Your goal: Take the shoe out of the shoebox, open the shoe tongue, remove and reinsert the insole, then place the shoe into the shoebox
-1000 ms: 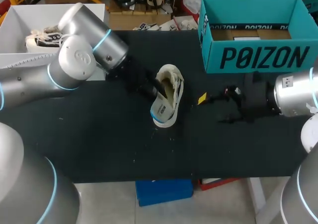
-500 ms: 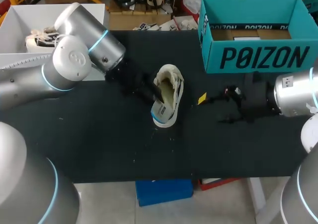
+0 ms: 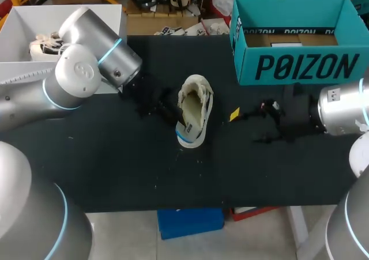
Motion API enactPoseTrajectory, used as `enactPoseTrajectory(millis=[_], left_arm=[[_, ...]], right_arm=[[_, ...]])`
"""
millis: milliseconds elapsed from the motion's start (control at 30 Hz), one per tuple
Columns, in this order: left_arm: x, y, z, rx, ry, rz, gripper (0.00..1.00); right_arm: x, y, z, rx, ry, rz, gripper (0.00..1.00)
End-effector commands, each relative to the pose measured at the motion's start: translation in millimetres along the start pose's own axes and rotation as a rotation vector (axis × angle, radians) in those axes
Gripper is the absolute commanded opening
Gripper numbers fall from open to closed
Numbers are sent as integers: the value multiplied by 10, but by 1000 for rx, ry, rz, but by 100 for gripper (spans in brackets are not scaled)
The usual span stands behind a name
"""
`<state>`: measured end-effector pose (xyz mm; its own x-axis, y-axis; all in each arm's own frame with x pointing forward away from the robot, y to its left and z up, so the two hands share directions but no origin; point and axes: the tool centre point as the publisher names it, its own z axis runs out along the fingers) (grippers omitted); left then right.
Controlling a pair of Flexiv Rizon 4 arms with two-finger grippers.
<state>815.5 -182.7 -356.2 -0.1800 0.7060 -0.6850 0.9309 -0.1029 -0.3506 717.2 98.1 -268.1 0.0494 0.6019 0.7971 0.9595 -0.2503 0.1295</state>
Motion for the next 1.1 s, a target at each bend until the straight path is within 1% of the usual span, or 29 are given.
enactPoseTrajectory(millis=[33,333,633,867,1033,1100], left_arm=[[9,7,10,1,-2,4,0],[-19,64,26,-6,-20,13,0],[-40,142,54,-41,-9,33,0],[-61,239,66,-57,-9,38,0],[-69,256,69,-65,-13,38,0],[-74,302,74,-67,-15,36,0]], right_arm=[[5,1,-2,1,-2,0,100],[5,1,-2,1,-2,0,100],[5,1,-2,1,-2,0,100],[5,1,-2,1,-2,0,100],[5,1,-2,1,-2,0,100],[5,1,-2,1,-2,0,100]])
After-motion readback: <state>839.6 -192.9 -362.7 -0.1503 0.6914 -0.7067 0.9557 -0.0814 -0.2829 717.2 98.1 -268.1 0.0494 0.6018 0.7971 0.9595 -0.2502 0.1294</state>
